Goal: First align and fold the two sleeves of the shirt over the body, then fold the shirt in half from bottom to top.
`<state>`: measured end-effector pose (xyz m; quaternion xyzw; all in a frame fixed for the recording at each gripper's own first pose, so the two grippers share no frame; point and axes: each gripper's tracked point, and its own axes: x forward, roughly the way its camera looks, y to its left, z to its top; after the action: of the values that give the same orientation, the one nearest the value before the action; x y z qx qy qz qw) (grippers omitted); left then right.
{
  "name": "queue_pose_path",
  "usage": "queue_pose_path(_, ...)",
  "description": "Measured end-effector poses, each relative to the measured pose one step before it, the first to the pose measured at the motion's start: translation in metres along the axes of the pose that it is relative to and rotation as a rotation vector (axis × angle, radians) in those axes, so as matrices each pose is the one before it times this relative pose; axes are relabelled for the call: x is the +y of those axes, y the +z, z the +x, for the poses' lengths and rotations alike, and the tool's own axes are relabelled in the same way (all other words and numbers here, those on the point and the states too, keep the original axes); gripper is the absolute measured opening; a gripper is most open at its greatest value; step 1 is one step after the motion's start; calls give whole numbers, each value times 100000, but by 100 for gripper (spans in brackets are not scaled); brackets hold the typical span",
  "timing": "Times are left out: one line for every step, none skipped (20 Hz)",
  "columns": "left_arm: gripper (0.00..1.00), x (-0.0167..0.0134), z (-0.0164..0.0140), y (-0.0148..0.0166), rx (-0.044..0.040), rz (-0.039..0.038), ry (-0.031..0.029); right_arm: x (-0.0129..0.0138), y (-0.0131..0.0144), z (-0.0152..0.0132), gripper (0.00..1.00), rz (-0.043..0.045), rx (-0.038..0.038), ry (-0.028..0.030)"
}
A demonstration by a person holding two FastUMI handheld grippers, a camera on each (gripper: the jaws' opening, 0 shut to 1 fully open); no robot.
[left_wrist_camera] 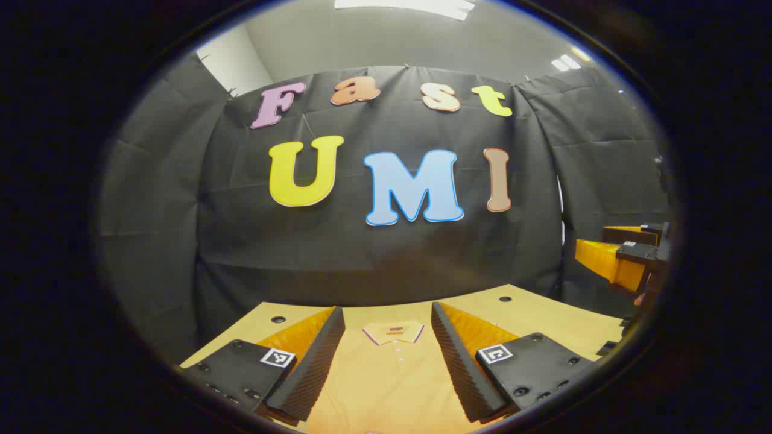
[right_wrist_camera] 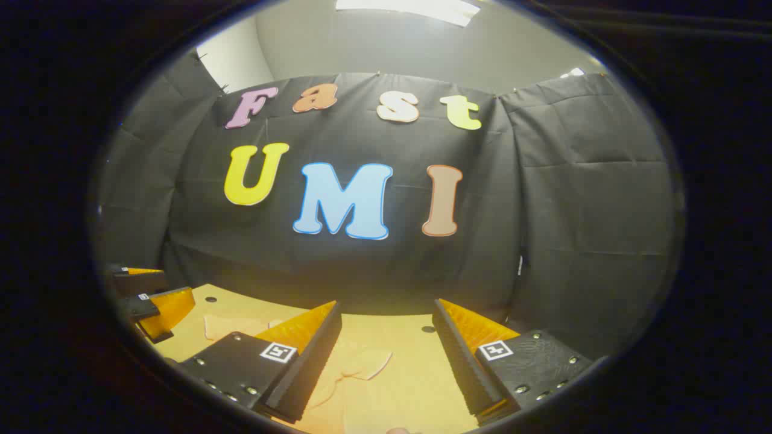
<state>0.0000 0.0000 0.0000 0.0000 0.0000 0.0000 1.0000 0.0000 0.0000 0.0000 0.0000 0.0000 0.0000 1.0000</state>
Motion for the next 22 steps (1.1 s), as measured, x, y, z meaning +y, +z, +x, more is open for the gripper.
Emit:
queue_pose_path(95,448,53,218,168,-1124,702,535,61,266,94,-298,243,887)
queue_pose_path(95,485,-31,276,-219,-934,1125,452,-31,301,94,-481,332,808)
queue_pose_path(95,374,308,439,-357,-393,1057,335,-43,290,94,-461,-17,628)
queue_pose_path(94,471,228,353,-339,389,1479,336,-80,145,94,-446,-265,673)
queue_pose_path(94,626,180,361,-264,282,1636,279,-148,454,94,-816,504,1131)
queue_pose_path(94,366,134,240,-211,-538,1055,328,-335,402,94,-643,676,1487)
queue_pose_path(95,260,81,81,-397,-918,1048,322,5,214,94,148,238,1882)
queue_pose_path(94,297,157,185,-431,-877,1189,362,-24,132,94,880,355,1911)
queue_pose_path(94,250,409,61,-373,-580,981,107,-125,344,94,881,444,1116)
queue_pose_path(94,319,406,-65,-92,-333,641,-295,-310,380,94,418,222,-141)
queue_pose_path(95,29,322,-219,592,-223,334,-369,-250,349,94,-37,1096,-1378)
queue_pose_path(95,-14,480,54,-213,-37,-579,-209,-388,294,94,-147,429,-1414)
queue_pose_path(94,-17,695,269,-357,779,-849,-395,-231,382,94,-103,1059,-1878)
queue_pose_path(94,64,567,-145,1329,1441,-426,-335,-521,514,94,118,1771,-1872)
queue_pose_path(94,-32,196,-134,520,950,-557,-139,-360,373,94,326,1403,-990)
queue_pose_path(95,-42,457,68,-425,-14,-1067,-21,-305,379,94,330,645,-417)
queue_pose_path(95,-51,487,-6,241,-111,-592,-205,-370,594,94,-9,1430,-1083)
queue_pose_path(94,-40,387,-284,1230,3,-465,-350,-613,642,94,67,1795,-1226)
queue_pose_path(95,59,304,-414,654,84,-256,-48,-291,716,94,481,1138,-383)
queue_pose_path(94,92,311,-254,583,17,-93,-29,-414,699,93,694,1533,-305)
queue_pose_path(95,17,193,-368,937,86,-70,-153,-511,906,94,486,2345,-471)
queue_pose_path(94,80,209,-227,671,190,-298,-153,-729,852,94,435,2256,-487)
